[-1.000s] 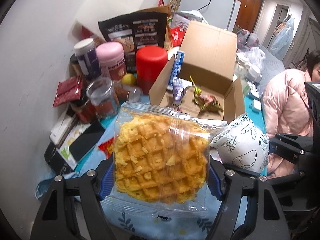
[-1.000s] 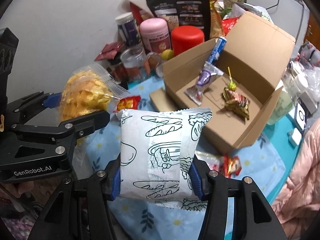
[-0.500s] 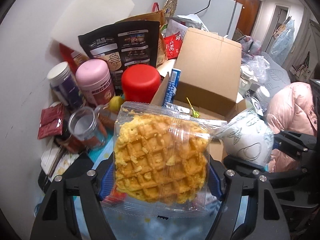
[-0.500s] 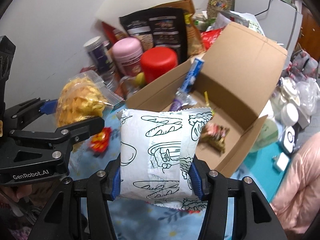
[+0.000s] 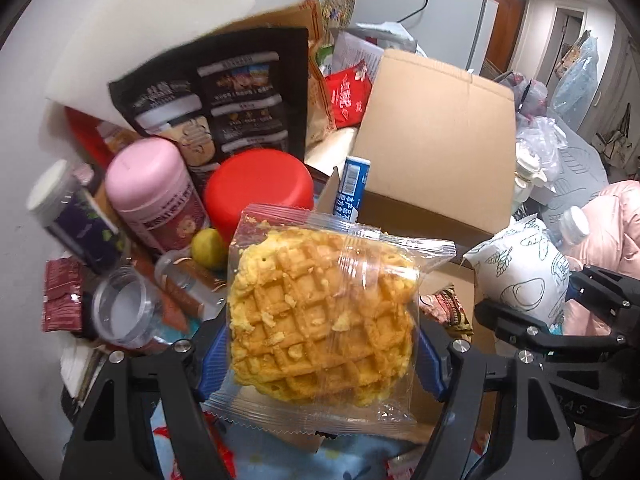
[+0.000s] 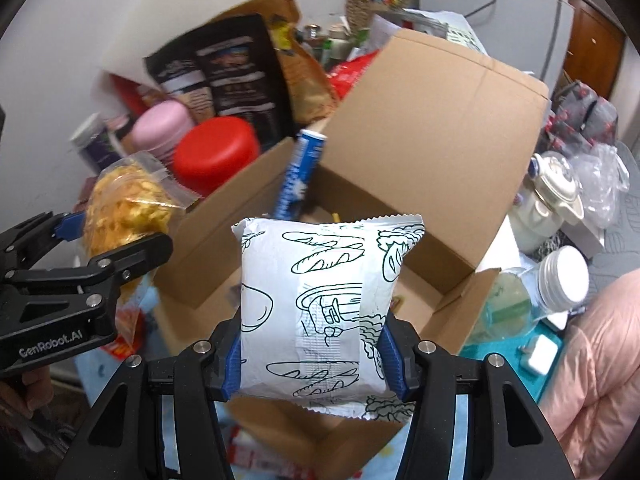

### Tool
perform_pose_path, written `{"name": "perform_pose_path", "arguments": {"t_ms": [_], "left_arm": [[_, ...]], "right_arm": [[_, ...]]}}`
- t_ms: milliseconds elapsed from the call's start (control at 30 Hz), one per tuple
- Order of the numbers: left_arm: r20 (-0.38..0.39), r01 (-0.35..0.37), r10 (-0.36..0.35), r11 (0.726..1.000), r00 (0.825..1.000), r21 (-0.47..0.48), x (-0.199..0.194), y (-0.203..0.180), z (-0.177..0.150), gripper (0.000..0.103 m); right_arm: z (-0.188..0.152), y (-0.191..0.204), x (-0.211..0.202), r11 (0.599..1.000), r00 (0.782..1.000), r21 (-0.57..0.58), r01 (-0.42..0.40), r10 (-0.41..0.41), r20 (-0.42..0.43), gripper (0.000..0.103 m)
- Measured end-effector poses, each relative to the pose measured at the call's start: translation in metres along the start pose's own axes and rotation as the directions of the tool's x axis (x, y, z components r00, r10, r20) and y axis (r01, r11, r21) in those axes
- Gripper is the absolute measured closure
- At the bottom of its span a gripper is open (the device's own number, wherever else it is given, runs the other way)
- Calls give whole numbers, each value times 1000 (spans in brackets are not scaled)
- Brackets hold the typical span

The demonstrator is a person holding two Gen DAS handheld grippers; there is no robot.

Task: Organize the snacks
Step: 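Lift the waffle cake and bread bag and carry both toward the box, then lower the waffle cake and bread bag into the box and open both tools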

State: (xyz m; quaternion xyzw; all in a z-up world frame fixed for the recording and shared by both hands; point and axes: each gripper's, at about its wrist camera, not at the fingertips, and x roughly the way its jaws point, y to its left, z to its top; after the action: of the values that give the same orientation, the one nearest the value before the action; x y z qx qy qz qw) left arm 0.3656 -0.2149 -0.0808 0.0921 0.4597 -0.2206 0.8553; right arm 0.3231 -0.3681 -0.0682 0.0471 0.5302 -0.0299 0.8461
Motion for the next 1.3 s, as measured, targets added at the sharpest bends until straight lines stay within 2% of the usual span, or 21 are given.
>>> {"name": "perform_pose_path", "arguments": {"t_ms": [133, 533, 767, 867, 967, 1167, 1300], "left_arm": [[-31, 13, -13, 1000, 999, 9, 26, -5, -1, 28], [-98, -12, 21, 996, 995, 88, 79, -22, -4, 28], [-142, -12, 29, 993, 989, 118, 95, -31, -3, 28], [-146, -27, 46, 991, 988, 128, 97, -33, 0, 28], [-163, -30, 49, 993, 985, 115, 100, -35, 3, 27], [-170, -28, 41, 997, 985, 78, 91, -32, 6, 27], [-146, -21, 27, 999, 989, 47, 80, -26, 10, 23]], "right_arm": [[0, -9, 23, 999, 999, 22, 36, -36, -27, 48], [-11, -32, 71, 988, 988, 117, 104, -89, -125, 48], [-16, -30, 79, 984, 978, 74, 163, -151, -146, 43], [-16, -28, 78, 981, 974, 65, 184, -173, -143, 39], [-14, -29, 76, 974, 968, 69, 217, -205, -146, 31], [-12, -29, 69, 978, 971, 73, 195, -182, -152, 30], [-11, -25, 57, 981, 977, 70, 180, -171, -126, 30]]}}
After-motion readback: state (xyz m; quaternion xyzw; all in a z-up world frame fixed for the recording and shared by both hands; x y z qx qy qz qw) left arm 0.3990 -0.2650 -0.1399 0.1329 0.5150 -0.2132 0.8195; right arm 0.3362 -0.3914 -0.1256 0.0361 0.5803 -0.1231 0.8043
